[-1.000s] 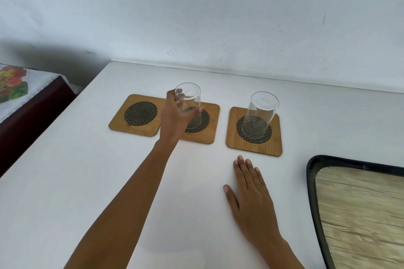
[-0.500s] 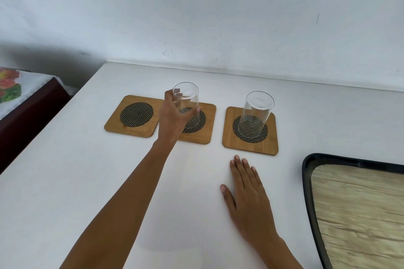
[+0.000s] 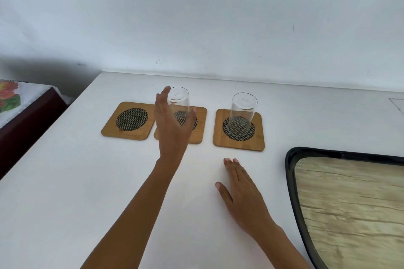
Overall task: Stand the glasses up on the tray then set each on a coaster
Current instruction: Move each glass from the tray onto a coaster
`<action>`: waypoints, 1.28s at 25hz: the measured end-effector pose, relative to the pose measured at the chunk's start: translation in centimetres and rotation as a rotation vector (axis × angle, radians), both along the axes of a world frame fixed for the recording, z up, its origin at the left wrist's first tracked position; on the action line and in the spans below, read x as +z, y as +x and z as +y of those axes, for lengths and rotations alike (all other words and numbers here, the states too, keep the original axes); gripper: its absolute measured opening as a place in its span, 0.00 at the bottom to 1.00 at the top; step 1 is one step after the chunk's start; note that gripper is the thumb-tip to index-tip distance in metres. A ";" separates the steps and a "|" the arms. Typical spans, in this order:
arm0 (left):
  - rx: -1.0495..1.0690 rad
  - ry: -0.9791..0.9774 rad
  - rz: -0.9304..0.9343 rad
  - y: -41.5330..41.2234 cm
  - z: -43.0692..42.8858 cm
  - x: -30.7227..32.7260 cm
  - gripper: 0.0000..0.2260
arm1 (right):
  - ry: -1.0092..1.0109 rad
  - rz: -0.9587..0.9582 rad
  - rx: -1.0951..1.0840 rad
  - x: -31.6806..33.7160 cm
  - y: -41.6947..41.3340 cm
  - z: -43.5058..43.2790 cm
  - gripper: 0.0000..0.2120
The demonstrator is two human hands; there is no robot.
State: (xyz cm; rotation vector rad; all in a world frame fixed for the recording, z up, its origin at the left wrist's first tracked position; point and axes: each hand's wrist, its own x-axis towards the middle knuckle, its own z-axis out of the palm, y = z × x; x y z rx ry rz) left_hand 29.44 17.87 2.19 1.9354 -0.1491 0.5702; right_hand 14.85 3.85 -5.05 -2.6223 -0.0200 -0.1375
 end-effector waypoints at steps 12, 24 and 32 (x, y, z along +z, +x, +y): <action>-0.526 -0.096 -0.065 -14.6 -15.6 2.6 0.23 | -0.020 -0.415 -0.464 3.3 -15.4 -11.8 0.16; -1.023 0.078 0.553 -24.4 -34.4 -0.5 0.42 | -0.045 -0.260 -0.813 -0.8 -23.8 -22.1 0.22; -0.956 0.014 0.486 -25.8 -39.3 -2.4 0.40 | -0.105 -0.285 -0.781 -1.1 -23.8 -22.5 0.22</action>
